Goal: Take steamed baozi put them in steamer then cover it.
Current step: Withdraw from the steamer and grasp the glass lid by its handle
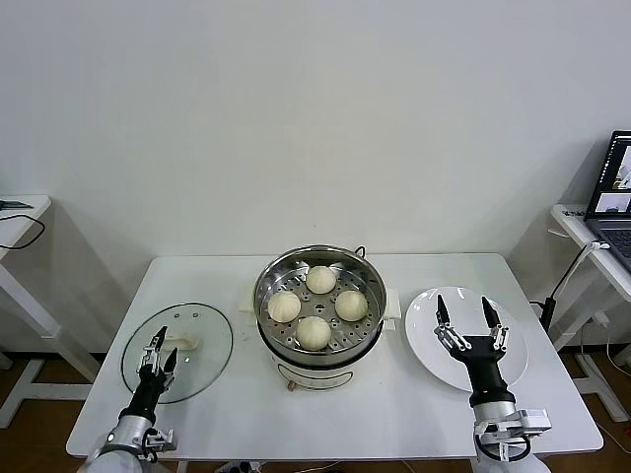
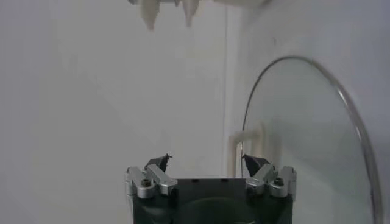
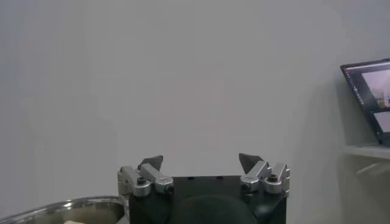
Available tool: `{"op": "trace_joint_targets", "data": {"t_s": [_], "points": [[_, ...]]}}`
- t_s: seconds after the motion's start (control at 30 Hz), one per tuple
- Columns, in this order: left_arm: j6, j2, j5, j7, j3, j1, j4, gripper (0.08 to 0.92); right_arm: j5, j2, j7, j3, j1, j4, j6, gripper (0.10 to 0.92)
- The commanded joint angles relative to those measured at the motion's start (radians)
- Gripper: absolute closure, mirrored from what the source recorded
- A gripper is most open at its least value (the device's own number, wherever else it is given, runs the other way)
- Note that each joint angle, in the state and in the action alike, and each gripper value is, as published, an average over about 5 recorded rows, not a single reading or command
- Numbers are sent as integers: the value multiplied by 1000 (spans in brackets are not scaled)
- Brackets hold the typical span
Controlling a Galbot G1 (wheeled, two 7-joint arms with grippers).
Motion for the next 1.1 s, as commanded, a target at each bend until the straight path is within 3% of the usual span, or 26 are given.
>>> {"op": "trace_joint_targets", "data": {"t_s": [0.03, 0.77, 1.1], "points": [[17, 1, 42, -3, 3, -92, 74, 177, -6, 1, -1, 2, -1, -7, 10, 203], [48, -19, 81, -8, 17, -188, 167, 184, -28, 2, -3, 4, -7, -22, 38, 203], [34, -23, 94, -15, 19, -184, 186, 444, -30, 6, -7, -2, -1, -39, 50, 203]]}}
